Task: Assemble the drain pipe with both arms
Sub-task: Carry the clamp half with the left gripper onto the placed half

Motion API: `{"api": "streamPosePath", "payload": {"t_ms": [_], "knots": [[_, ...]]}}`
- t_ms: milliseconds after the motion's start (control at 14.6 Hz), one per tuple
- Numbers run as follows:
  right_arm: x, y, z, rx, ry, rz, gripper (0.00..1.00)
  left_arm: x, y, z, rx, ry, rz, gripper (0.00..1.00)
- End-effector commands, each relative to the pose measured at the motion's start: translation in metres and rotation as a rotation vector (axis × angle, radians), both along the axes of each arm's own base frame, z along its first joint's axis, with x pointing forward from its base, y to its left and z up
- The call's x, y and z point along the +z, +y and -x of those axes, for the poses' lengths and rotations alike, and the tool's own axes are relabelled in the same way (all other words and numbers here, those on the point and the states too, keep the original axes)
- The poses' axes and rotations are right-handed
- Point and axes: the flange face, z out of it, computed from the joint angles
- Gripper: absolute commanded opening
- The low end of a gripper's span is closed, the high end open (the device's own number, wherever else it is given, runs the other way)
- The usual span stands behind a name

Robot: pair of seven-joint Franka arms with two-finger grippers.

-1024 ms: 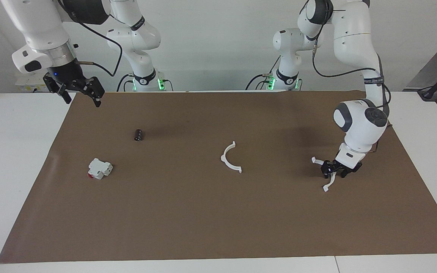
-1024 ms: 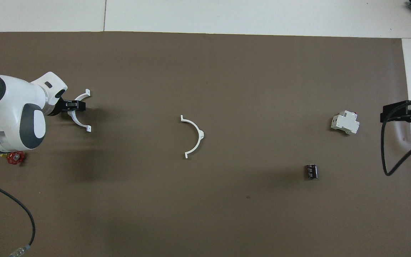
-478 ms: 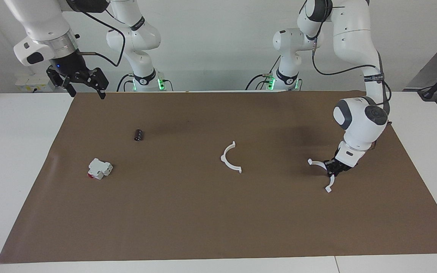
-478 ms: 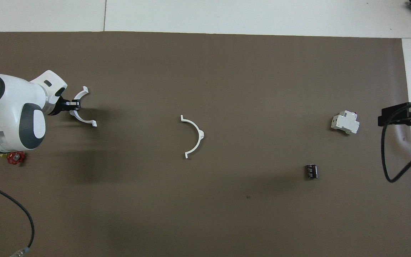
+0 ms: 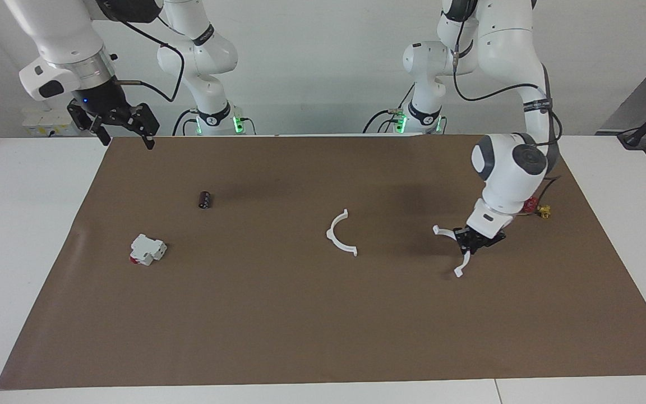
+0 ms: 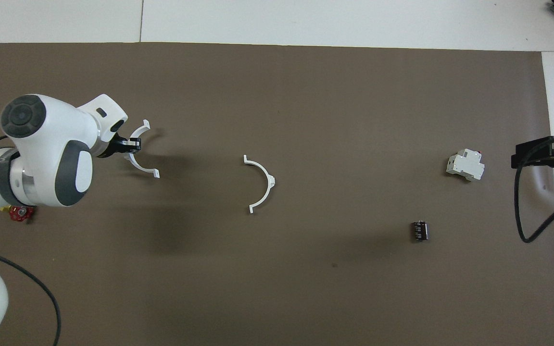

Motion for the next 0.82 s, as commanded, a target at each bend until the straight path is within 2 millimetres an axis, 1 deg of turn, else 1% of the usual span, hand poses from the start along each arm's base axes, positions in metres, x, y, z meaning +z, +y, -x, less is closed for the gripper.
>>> {"api": "streamPosePath", "payload": {"t_ms": [0, 137, 205, 273, 410, 546, 615, 751], "knots": [[-0.005, -0.005, 0.0, 0.006, -0.006, 0.016, 1.0, 0.0, -0.054, 0.023, -0.013, -0.024, -0.079, 0.0], [-0.005, -0.003, 0.001, 0.008, -0.003, 0.014, 1.0, -0.006, -0.091, 0.036, -0.008, -0.04, -0.077, 0.0], [-0.005, -0.003, 0.001, 0.008, -0.003, 0.014, 1.0, -0.012, -0.109, 0.048, -0.026, -0.037, -0.075, 0.0], [-0.005, -0.005, 0.001, 0.006, -0.004, 0.014, 1.0, -0.017, -0.126, 0.058, -0.022, -0.03, -0.074, 0.0], [-0.005, -0.006, 0.001, 0.003, -0.004, 0.014, 1.0, -0.021, -0.154, 0.071, -0.029, -0.043, -0.065, 0.0], [-0.005, -0.006, 0.001, 0.003, -0.004, 0.014, 1.0, -0.023, -0.17, 0.078, -0.043, -0.048, -0.059, 0.0], [-0.005, -0.006, 0.001, 0.003, -0.004, 0.014, 1.0, -0.024, -0.175, 0.081, -0.045, -0.049, -0.057, 0.0], [-0.005, -0.006, 0.001, 0.004, -0.001, 0.014, 1.0, -0.031, -0.183, 0.087, -0.046, -0.053, -0.05, 0.0]]}}
